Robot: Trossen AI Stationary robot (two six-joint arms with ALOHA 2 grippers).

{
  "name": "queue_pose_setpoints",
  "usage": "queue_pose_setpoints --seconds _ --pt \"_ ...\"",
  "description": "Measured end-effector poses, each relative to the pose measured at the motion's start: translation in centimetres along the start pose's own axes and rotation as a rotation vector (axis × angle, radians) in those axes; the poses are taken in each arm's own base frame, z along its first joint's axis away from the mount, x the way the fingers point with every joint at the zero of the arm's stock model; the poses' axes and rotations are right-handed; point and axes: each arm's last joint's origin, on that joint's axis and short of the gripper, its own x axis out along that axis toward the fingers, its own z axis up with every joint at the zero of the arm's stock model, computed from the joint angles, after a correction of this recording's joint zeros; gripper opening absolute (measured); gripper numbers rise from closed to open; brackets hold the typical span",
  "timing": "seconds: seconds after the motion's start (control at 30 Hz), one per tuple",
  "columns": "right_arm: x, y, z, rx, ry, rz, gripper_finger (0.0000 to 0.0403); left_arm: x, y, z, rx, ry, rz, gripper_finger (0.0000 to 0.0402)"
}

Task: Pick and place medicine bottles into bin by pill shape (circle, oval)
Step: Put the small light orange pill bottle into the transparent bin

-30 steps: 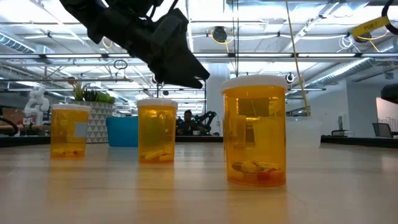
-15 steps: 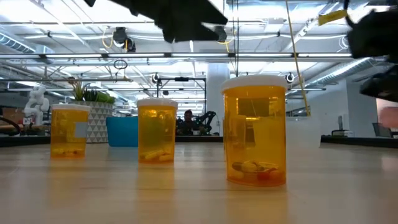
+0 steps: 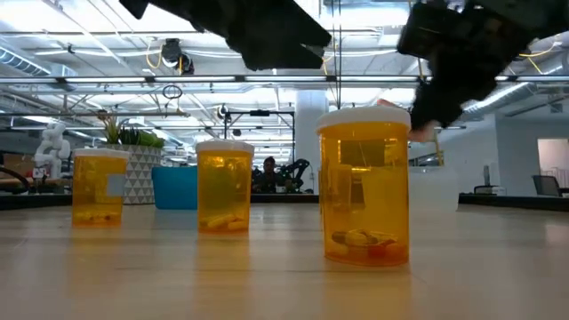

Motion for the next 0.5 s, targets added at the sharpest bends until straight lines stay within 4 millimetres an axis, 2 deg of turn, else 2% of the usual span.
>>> queue_pose_setpoints --seconds 0.13,0.37,0.5 --pt "0.5 -0.4 0.8 -0.043 -0.060 -0.002 0.0100 1.2 0.2 -1.3 -0.009 0.047 -0.010 0.0323" --pt "1.8 -0.4 0.4 -0.106 -0.037 -0.015 0.0100 2.9 0.6 -2.5 -0.027 0.033 0.001 0.0359" --pt "2.3 -0.3 0.5 -0.151 -0.062 -0.007 0.0100 4.0 0.6 -3.3 -0.043 0.021 0.005 0.0357"
